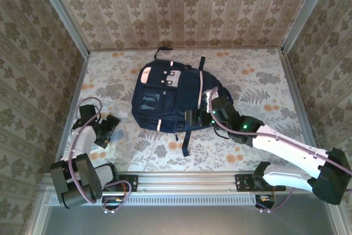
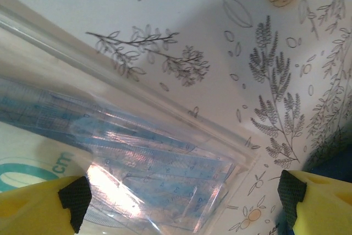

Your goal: Pack books, pencil case, and school supplies into a backpack

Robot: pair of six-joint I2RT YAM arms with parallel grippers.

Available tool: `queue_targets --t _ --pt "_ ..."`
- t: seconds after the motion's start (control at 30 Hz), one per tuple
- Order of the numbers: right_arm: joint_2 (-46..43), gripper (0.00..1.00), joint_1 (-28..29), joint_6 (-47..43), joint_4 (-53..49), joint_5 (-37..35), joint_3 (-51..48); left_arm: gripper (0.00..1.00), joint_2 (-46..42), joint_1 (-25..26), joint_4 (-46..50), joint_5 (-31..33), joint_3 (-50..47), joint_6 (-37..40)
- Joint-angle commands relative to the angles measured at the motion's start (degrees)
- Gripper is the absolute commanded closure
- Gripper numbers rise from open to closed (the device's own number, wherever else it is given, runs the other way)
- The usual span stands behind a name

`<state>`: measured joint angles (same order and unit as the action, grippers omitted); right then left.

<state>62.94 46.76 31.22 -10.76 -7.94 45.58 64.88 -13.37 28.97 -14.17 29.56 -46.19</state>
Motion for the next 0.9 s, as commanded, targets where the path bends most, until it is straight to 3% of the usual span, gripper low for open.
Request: queue_targets --t 0.0,0.23,0.53,0.7,0.87 --pt "2.1 0.11 0.4 -0.2 0.9 2.3 0.0 0.06 2.1 3.9 -5.5 -2.1 -4.7 -1.8" --pt "7.6 0.11 0.9 0.4 -0.3 5.8 4.1 0.07 -5.5 15.5 -1.9 -1.4 -8.3 -6.7" --pt "12.1 0.11 1.2 1.7 -0.3 8.8 6.6 0.12 -28.1 29.6 -0.6 -1.6 -19.2 -15.9" --pt "14.2 0.11 1.2 2.2 -0.6 10.8 8.5 0.14 -25.3 35.6 -5.4 -5.8 -19.8 -14.5" --pt "16.3 0.11 1.1 3.2 -0.7 12.6 9.8 0.14 -15.7 41.8 -8.2 -11.6 -14.6 -6.5"
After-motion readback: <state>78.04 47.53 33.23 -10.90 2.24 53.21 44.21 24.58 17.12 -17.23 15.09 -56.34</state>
